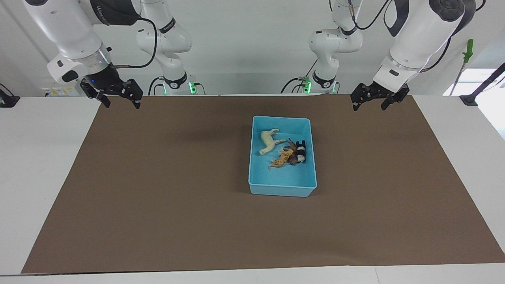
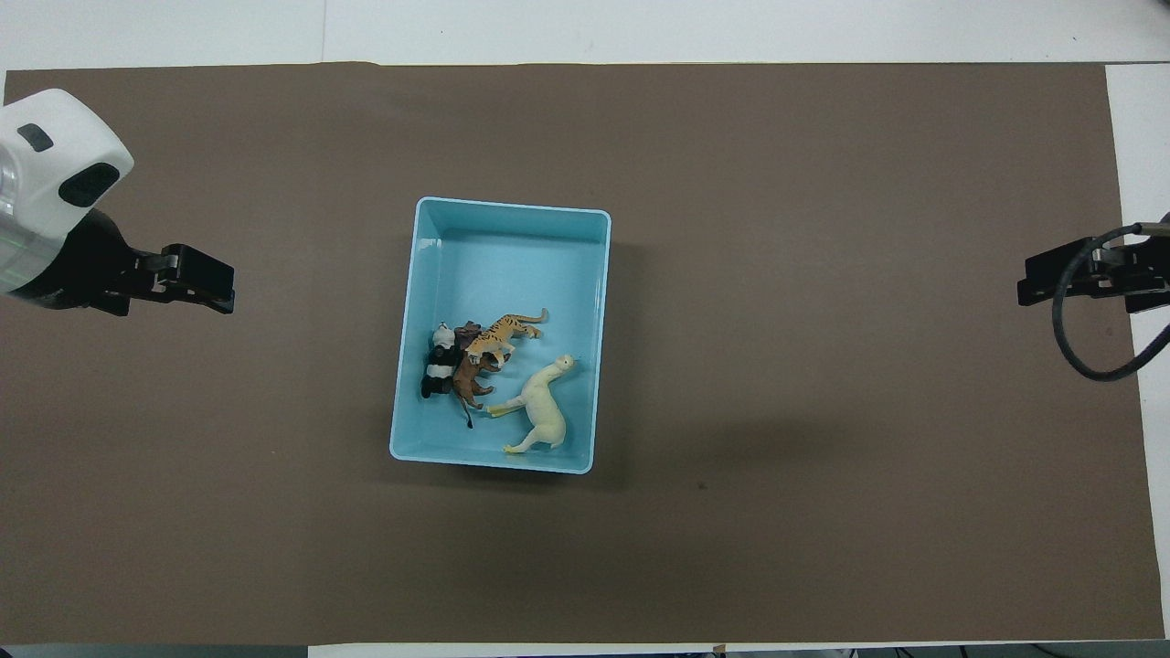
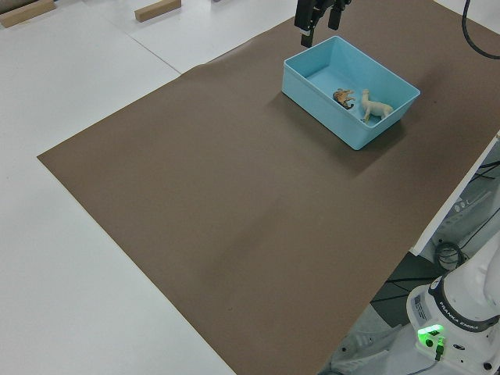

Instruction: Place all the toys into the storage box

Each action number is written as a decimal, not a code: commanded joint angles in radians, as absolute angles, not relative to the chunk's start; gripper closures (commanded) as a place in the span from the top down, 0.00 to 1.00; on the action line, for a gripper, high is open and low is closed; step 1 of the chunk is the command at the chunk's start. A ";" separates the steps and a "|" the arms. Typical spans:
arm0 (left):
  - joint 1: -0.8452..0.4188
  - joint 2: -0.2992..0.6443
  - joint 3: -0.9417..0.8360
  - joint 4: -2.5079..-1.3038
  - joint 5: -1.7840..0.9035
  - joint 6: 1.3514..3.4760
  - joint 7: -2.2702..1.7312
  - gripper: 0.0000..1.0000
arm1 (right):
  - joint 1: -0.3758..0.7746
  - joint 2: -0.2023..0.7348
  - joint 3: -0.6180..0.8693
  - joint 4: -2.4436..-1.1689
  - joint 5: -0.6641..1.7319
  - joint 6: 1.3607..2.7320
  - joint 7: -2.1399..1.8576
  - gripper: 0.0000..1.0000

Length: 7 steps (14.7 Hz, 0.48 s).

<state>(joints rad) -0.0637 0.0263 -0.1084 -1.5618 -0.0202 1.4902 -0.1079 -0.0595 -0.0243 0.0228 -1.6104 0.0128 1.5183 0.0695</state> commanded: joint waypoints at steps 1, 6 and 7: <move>-0.058 0.022 -0.110 -1.546 -0.011 1.485 -0.087 1.00 | -0.075 -0.035 0.034 -1.626 0.003 1.548 0.048 1.00; -0.045 -0.014 -0.118 -1.568 -0.017 1.539 -0.087 1.00 | -0.075 -0.038 0.034 -1.631 -0.026 1.552 0.020 1.00; -0.044 -0.014 -0.118 -1.568 -0.017 1.539 -0.089 1.00 | -0.075 -0.037 0.034 -1.631 -0.031 1.552 0.017 1.00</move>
<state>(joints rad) -0.0595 0.0081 -0.1085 -1.5493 -0.0202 1.5166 -0.1045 -0.0635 -0.0243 0.0246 -1.6105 -0.0040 1.5351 0.0509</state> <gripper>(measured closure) 0.000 0.000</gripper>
